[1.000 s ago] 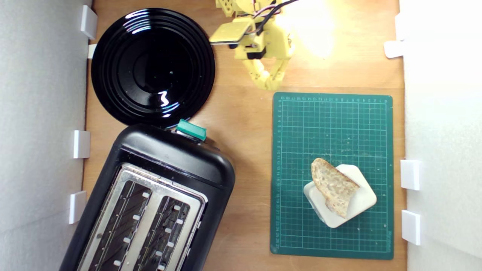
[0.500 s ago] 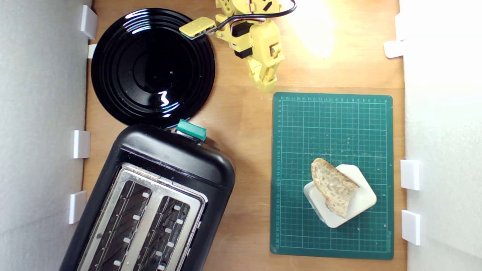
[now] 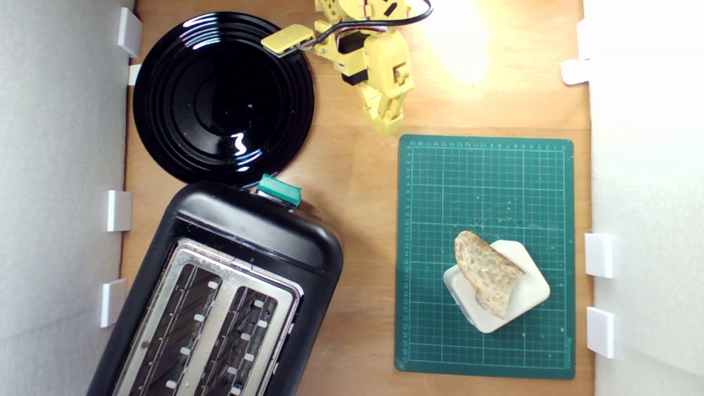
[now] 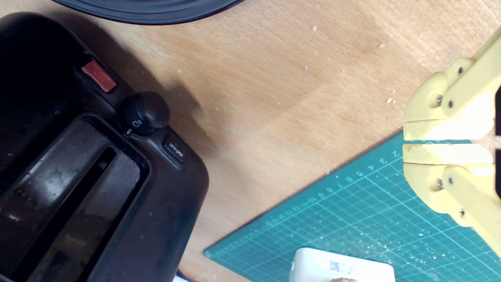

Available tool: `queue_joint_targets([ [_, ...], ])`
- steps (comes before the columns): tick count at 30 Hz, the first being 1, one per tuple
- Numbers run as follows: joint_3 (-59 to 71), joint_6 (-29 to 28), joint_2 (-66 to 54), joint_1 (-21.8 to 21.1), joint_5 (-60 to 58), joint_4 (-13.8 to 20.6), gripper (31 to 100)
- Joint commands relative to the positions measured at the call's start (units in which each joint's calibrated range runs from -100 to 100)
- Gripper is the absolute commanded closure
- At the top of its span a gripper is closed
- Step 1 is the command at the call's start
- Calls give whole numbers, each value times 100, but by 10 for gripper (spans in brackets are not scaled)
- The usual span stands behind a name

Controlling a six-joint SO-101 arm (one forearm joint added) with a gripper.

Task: Pick bread and place in toaster

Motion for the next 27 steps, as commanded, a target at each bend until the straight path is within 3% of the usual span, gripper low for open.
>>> queue_joint_targets([
  [1,-6,110,-1,-34,5,115,992],
  [6,-160,136,49,-34,-192,124,992],
  [16,-269,105,1704,-50,-2359,115,991],
  [27,-432,-178,3277,-679,-4842,97,991],
])
